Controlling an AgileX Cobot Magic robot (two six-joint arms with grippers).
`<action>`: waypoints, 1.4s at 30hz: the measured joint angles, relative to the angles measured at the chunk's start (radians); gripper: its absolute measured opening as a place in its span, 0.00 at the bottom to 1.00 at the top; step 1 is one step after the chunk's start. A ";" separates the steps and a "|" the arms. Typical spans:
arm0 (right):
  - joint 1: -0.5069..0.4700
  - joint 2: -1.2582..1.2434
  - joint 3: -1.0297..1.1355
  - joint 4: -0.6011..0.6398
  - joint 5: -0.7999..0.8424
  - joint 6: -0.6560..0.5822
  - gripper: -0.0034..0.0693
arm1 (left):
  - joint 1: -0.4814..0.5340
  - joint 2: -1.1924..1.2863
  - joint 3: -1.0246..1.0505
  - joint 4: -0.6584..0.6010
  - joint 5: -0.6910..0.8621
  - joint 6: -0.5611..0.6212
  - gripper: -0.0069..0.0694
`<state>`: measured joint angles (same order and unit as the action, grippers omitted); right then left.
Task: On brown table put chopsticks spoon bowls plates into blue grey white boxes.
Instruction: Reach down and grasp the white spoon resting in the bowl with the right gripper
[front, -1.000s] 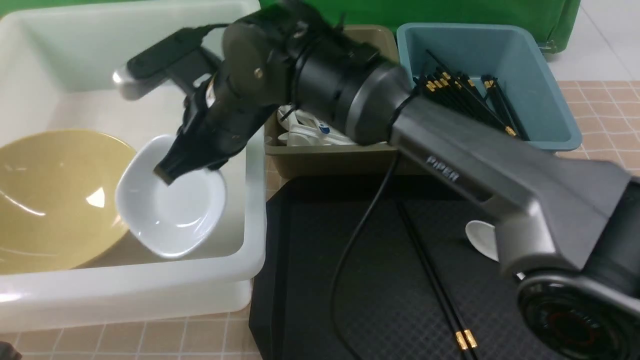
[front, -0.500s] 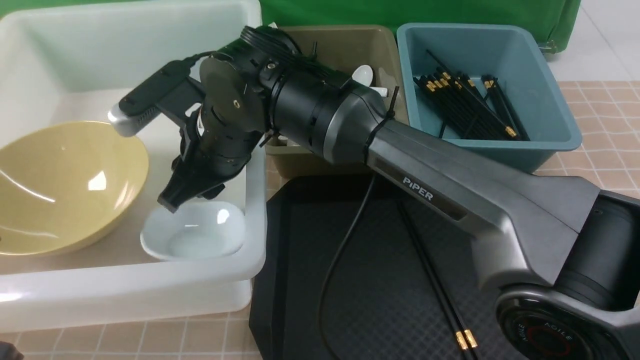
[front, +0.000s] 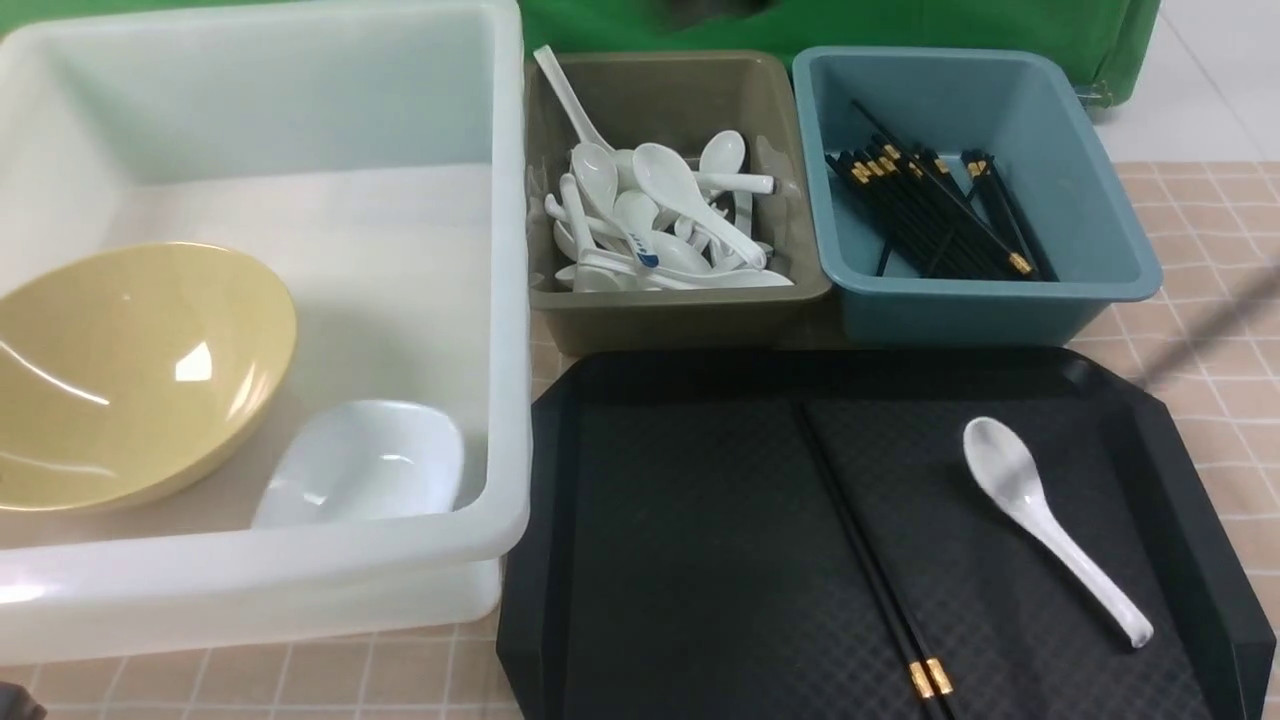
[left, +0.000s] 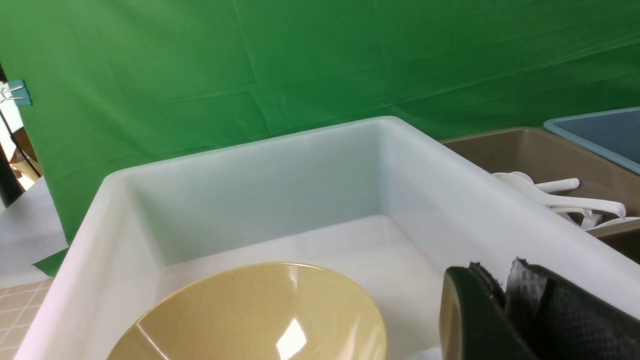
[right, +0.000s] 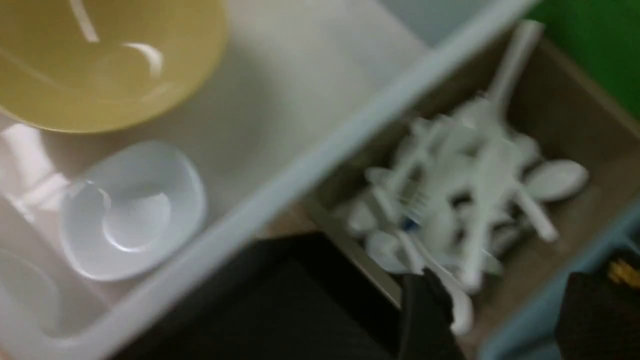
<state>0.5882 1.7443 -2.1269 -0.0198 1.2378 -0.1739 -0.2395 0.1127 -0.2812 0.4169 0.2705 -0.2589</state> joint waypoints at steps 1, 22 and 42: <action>-0.065 -0.074 0.108 -0.003 0.005 0.000 0.59 | 0.000 0.000 0.000 0.000 -0.001 -0.001 0.17; -0.299 -0.102 1.244 -0.001 -0.554 0.050 0.57 | 0.000 0.000 0.006 0.001 0.000 -0.018 0.17; -0.194 -0.220 0.907 0.563 -0.635 -0.480 0.27 | 0.000 0.000 0.006 0.001 -0.016 -0.018 0.17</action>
<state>0.3946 1.5241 -1.2194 0.5435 0.6025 -0.6543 -0.2395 0.1127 -0.2752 0.4178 0.2549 -0.2770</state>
